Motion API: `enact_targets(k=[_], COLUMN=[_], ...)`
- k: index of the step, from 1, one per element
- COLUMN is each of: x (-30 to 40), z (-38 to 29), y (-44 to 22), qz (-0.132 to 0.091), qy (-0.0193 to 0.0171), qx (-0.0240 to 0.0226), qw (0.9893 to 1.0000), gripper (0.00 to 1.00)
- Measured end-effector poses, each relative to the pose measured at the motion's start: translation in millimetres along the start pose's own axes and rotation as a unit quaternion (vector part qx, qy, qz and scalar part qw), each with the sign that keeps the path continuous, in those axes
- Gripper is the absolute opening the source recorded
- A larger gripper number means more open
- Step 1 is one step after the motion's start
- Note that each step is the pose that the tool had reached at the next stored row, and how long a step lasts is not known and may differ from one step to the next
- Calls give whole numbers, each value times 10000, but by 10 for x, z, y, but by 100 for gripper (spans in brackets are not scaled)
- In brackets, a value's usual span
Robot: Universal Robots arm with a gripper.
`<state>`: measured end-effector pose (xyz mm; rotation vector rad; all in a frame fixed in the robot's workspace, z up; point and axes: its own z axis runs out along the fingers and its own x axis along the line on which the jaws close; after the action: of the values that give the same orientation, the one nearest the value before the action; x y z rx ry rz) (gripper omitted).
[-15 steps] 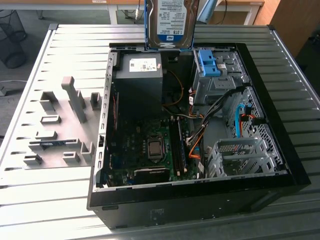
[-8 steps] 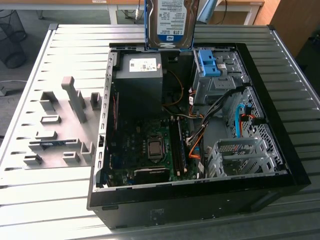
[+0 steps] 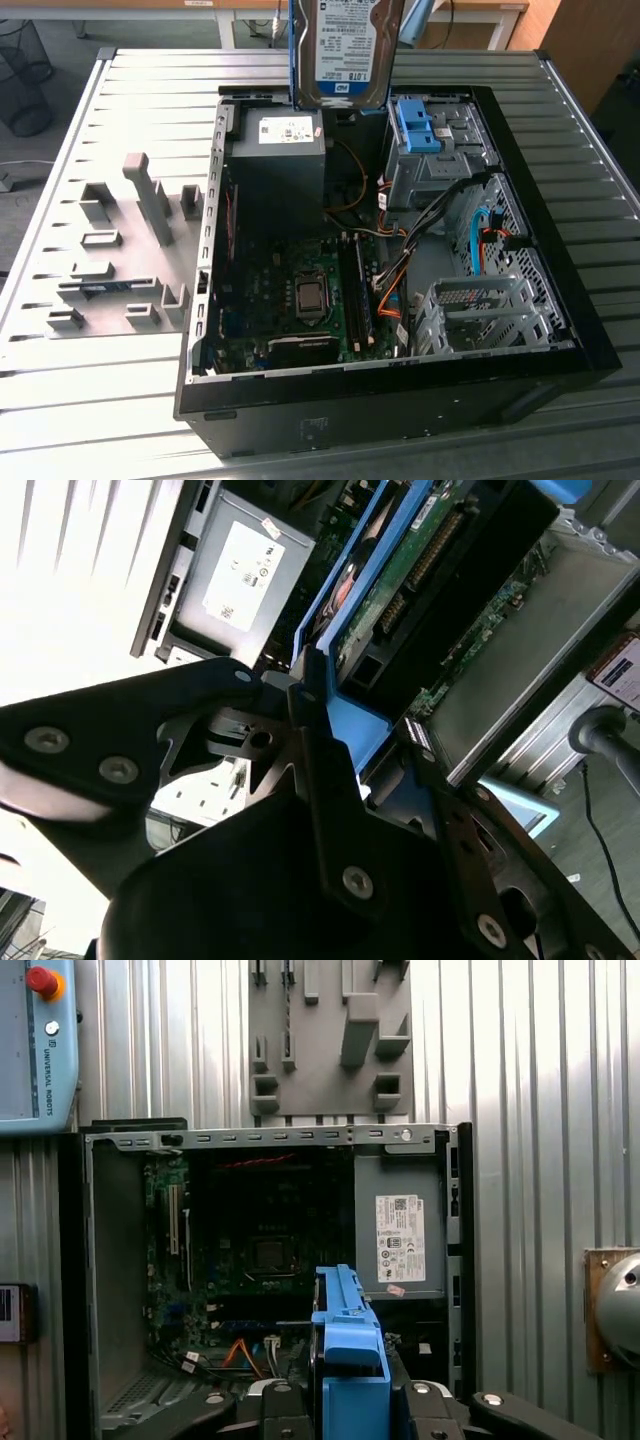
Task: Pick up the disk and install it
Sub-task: 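Insert the disk into the insertion slot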
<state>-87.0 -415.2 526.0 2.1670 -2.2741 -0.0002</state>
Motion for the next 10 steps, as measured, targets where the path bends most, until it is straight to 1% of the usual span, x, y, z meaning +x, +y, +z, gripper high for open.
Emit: enact_targets(k=[4,7,10], x=[82,131,214], z=[1,1,3], y=[-3,-6,-10], qz=[0,1,0], qy=[2,11,13], qx=[0,1,1], qw=[10000,10000,10000], gripper=[36,36,36])
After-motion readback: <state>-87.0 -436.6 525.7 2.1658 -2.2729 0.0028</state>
